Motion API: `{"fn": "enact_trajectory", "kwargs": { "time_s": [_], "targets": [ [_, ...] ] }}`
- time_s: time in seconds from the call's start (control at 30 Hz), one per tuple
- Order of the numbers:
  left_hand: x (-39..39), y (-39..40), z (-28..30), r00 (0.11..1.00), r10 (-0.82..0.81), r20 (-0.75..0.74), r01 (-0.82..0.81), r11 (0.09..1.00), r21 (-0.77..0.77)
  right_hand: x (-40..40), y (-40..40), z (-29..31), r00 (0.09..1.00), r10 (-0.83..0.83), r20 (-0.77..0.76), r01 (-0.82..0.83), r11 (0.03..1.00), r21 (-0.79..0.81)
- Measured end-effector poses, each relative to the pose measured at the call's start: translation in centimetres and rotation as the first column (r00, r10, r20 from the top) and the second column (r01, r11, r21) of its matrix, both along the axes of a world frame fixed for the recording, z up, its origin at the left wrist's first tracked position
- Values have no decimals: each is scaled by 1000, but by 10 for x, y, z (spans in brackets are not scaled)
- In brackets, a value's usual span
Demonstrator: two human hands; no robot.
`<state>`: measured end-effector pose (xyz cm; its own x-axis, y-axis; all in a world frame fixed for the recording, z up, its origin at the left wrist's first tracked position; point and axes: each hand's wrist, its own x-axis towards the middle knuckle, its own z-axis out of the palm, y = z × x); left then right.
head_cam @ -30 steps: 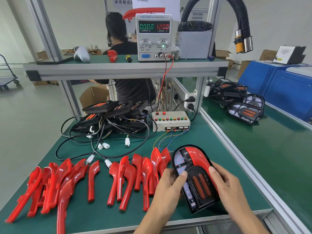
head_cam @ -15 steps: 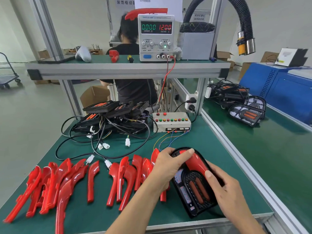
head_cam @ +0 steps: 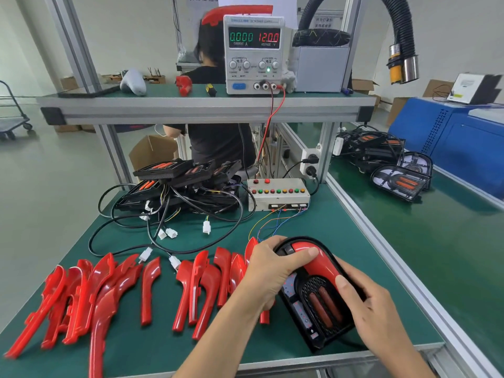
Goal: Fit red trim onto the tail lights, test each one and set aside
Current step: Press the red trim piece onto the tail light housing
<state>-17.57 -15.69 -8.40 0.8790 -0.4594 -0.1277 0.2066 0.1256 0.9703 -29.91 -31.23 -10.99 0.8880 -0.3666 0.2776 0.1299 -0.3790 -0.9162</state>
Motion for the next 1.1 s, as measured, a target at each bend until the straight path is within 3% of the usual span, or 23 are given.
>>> {"fn": "enact_trajectory", "kwargs": {
  "time_s": [0.7,1.1],
  "targets": [
    [-4,4,-2,1000,-11,24,13,998,-61,0,-2,11,1000,9,-3,-10,990,-141],
    [-5,7,-2,999,4,41,-2,999,-34,0,1,8,1000,27,-12,-27,997,-66]
  ]
}}
